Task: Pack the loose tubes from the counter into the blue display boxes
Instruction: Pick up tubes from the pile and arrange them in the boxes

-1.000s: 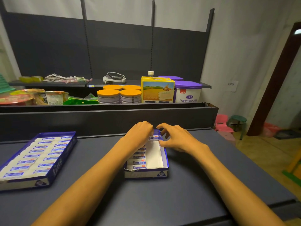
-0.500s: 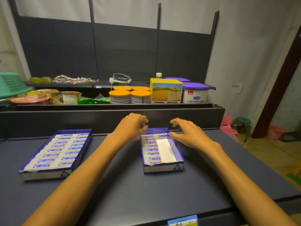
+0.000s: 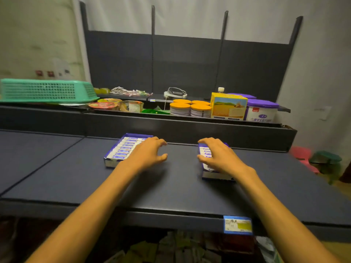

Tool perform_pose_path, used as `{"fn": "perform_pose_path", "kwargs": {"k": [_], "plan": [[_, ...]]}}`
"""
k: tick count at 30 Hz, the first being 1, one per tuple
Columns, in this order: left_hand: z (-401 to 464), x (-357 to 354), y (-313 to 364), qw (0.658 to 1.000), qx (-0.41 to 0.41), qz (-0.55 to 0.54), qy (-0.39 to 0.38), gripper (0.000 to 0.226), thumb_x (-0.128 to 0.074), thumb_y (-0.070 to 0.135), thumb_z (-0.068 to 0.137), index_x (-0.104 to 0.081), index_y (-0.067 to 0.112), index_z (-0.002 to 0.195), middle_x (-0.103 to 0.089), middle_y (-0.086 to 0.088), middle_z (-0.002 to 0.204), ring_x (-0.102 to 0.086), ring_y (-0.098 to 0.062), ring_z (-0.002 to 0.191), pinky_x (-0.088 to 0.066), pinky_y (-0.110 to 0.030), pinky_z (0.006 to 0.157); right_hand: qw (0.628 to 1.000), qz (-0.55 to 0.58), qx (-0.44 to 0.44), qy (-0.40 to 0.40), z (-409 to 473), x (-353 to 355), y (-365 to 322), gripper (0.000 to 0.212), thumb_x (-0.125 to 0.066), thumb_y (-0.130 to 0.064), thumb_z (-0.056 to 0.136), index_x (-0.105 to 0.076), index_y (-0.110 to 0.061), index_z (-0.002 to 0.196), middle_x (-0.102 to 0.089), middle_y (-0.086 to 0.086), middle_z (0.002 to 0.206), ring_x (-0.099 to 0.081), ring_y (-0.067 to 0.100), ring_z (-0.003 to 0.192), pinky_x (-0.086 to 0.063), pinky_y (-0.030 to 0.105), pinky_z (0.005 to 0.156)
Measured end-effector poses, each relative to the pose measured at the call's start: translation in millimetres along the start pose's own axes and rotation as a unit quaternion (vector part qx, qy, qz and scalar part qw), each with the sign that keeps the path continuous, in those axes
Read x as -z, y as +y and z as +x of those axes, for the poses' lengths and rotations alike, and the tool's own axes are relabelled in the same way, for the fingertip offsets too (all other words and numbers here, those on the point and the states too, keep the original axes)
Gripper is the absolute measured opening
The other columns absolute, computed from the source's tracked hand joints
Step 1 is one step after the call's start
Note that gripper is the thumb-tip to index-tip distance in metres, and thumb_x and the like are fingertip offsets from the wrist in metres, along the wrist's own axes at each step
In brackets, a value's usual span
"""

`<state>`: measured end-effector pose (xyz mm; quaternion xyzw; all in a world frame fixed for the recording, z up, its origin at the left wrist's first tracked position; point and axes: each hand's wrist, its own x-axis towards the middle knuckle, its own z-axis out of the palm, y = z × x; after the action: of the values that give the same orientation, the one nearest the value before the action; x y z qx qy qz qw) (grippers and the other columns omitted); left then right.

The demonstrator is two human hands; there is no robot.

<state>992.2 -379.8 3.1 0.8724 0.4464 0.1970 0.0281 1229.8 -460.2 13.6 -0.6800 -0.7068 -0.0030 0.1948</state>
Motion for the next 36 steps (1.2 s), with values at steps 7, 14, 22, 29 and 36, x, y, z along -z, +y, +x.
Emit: {"fn": "perform_pose_path", "kwargs": {"k": [7,14,22,29,36], "plan": [[-95.1,29.1,-32.0,0.995,0.083,0.054,0.025,0.050,-0.058,0.043,0.090,-0.051,0.023,0.134,-0.049,0.000,0.140,-0.046,-0.019,0.126,-0.042,-0.035,0.097,0.992,-0.008,0.127,-0.014,-12.2,-40.3,-70.5,0.057,-0.059,-0.041,0.091,-0.041,-0.022,0.141,-0.043,0.000,0.146,-0.038,0.020,0.133,-0.032,0.036,0.109],[-169.9,74.2,-87.9,0.983,0.147,0.106,0.033,0.052,-0.056,0.047,0.091,-0.046,0.026,0.137,-0.047,0.001,0.138,-0.042,-0.018,0.128,-0.041,-0.036,0.097,0.980,-0.007,0.199,-0.023,-1.6,-61.3,-164.7,0.056,-0.058,-0.040,0.091,-0.041,-0.020,0.141,-0.045,0.004,0.144,-0.040,0.023,0.129,-0.036,0.038,0.103],[-254.5,133.6,-201.2,0.965,0.214,0.152,0.011,0.055,-0.053,0.049,0.092,-0.043,0.025,0.140,-0.045,-0.001,0.140,-0.042,-0.021,0.128,-0.042,-0.039,0.097,0.961,-0.010,0.274,-0.043,24.1,-113.1,-316.3,0.058,-0.058,-0.042,0.092,-0.039,-0.021,0.142,-0.043,0.003,0.146,-0.039,0.022,0.131,-0.036,0.038,0.104],[-345.8,197.7,-320.7,0.956,0.241,0.165,0.021,0.054,-0.054,0.049,0.091,-0.045,0.025,0.138,-0.047,0.000,0.138,-0.043,-0.020,0.127,-0.044,-0.041,0.099,0.957,0.007,0.287,-0.050,34.2,-162.9,-476.7,0.058,-0.055,-0.043,0.094,-0.036,-0.022,0.145,-0.038,0.002,0.149,-0.035,0.023,0.135,-0.035,0.042,0.107],[-408.4,240.4,-430.1,0.946,0.283,0.149,0.048,0.055,-0.058,0.048,0.089,-0.045,0.026,0.138,-0.050,0.002,0.135,-0.045,-0.016,0.123,-0.045,-0.036,0.096,0.948,-0.003,0.315,-0.051,64.2,-194.7,-603.3,0.057,-0.055,-0.042,0.094,-0.038,-0.021,0.144,-0.040,0.002,0.148,-0.036,0.023,0.134,-0.035,0.041,0.106]]}}
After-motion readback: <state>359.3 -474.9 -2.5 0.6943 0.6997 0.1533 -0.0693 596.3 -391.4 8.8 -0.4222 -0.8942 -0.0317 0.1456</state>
